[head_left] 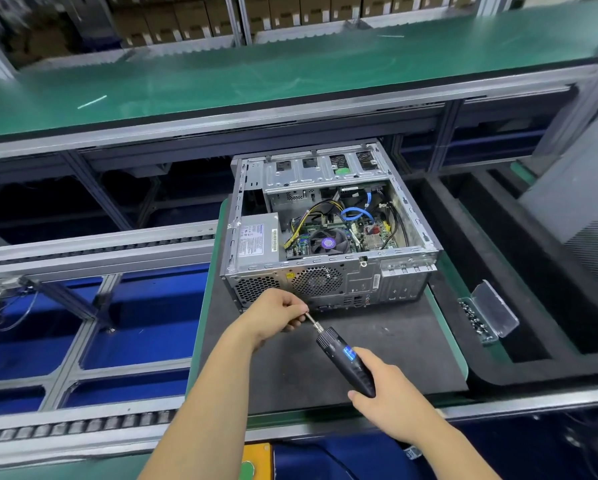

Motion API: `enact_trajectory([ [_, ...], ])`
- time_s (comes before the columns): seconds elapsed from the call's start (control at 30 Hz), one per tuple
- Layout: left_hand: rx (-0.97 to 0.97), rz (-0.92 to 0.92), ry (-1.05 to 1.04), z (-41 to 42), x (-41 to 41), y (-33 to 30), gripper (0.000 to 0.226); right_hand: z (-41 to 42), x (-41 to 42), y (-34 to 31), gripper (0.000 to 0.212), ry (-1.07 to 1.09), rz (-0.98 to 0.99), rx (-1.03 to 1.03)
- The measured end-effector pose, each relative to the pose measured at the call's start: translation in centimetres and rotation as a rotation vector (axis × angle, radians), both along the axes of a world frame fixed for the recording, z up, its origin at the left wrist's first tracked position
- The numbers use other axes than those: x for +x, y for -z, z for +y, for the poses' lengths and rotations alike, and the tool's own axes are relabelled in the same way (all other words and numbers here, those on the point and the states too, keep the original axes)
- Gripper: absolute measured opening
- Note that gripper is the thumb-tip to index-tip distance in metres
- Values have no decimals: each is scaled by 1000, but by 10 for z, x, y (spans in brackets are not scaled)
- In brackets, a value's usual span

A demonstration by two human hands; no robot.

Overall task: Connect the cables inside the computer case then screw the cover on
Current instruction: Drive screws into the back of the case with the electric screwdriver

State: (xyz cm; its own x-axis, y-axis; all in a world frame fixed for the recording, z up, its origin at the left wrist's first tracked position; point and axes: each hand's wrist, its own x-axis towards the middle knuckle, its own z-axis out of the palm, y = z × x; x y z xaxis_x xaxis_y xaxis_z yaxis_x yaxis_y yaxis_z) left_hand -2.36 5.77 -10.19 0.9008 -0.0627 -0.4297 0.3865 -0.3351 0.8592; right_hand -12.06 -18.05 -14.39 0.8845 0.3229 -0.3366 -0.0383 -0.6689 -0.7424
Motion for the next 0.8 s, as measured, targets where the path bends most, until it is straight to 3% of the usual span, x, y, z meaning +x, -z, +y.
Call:
enact_trajectory([
  [0.07,-169,49,-80,-2,-2,1,16,2,1,-2,59,13,10,48],
  [0.17,-578,84,-348,-17,-6,1,14,14,3,-10,57,61,19,212],
  [0.27,-784,27,-536,-36,-9,2,17,31,5,-20,58,96,49,334],
  [0.4,-893,7,-647,-50,-9,-4,21,47,2,-24,69,124,90,382],
  [0.57,-994,21,-616,-45,-14,-10,25,51,1,-26,87,106,123,394],
  [0.8,-967,12,-594,-43,-11,-15,28,58,3,-32,84,128,103,393],
])
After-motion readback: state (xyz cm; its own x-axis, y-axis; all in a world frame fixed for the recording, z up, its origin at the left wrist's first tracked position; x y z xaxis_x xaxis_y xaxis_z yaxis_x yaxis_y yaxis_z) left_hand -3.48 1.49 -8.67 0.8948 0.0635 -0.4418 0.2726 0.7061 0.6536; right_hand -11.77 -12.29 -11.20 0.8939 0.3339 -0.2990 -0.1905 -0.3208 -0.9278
